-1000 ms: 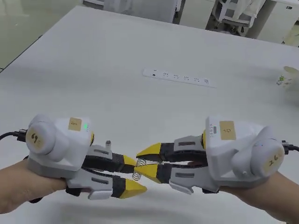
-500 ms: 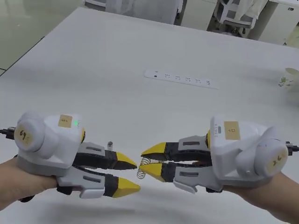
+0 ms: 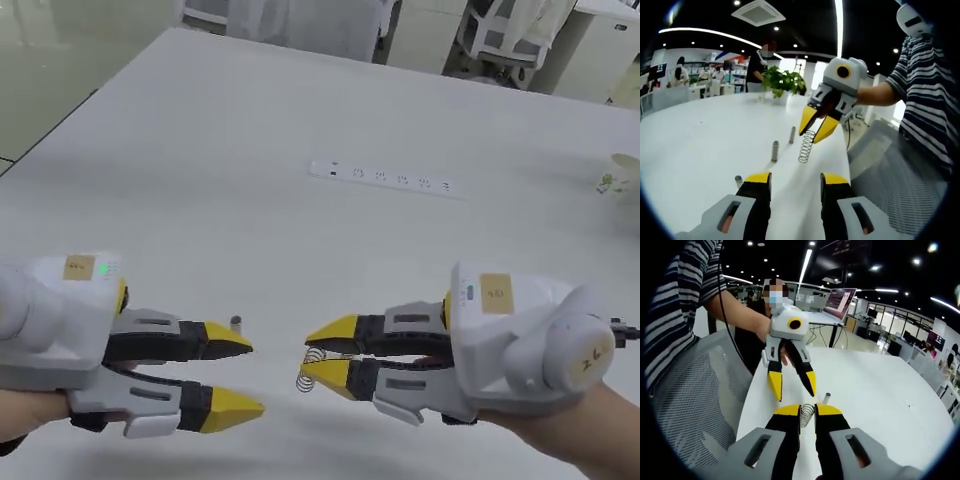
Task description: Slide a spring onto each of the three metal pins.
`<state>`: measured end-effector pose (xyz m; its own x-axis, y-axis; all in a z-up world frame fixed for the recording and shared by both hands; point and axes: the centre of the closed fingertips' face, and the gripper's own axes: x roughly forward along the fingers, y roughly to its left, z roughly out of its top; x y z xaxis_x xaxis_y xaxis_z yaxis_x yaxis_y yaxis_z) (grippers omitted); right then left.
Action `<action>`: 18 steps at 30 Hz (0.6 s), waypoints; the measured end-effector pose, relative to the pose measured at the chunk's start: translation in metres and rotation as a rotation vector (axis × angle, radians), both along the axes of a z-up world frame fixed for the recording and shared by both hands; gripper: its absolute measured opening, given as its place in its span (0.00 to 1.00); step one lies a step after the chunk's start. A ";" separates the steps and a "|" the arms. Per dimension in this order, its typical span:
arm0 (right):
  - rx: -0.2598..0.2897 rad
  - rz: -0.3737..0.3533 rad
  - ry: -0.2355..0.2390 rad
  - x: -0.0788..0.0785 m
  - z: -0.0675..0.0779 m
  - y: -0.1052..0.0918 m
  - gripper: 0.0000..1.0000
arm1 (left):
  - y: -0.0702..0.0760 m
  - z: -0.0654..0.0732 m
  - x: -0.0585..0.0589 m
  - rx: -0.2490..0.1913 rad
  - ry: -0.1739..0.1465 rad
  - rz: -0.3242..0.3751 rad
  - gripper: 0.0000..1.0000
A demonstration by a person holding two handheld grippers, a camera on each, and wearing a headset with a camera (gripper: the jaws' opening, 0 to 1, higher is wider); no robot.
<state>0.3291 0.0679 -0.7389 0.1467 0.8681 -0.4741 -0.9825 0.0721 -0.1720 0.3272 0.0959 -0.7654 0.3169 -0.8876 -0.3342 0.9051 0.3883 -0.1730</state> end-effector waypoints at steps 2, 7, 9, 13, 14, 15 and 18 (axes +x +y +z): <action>0.000 -0.002 -0.001 0.000 0.000 0.000 0.07 | 0.003 0.001 0.001 -0.001 0.002 0.013 0.36; 0.000 -0.008 -0.007 0.002 0.001 -0.003 0.07 | 0.012 0.002 0.003 0.005 -0.005 0.039 0.43; -0.005 -0.010 -0.009 0.003 0.000 -0.004 0.07 | 0.016 0.001 0.004 0.011 -0.004 0.050 0.46; -0.014 -0.009 -0.013 0.003 -0.002 -0.006 0.07 | 0.027 -0.003 0.005 0.024 0.001 0.085 0.55; -0.018 -0.009 -0.014 0.003 -0.002 -0.006 0.07 | 0.029 -0.004 0.005 0.026 0.003 0.092 0.58; -0.022 -0.007 -0.015 0.003 -0.003 -0.006 0.07 | 0.032 -0.006 0.005 0.031 0.003 0.102 0.61; -0.024 -0.006 -0.014 0.003 -0.004 -0.006 0.07 | 0.038 -0.009 0.005 0.040 0.009 0.122 0.68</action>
<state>0.3321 0.0620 -0.7425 0.1590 0.8554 -0.4930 -0.9795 0.0741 -0.1873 0.3326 0.1343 -0.7745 0.4182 -0.8289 -0.3716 0.8494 0.5018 -0.1634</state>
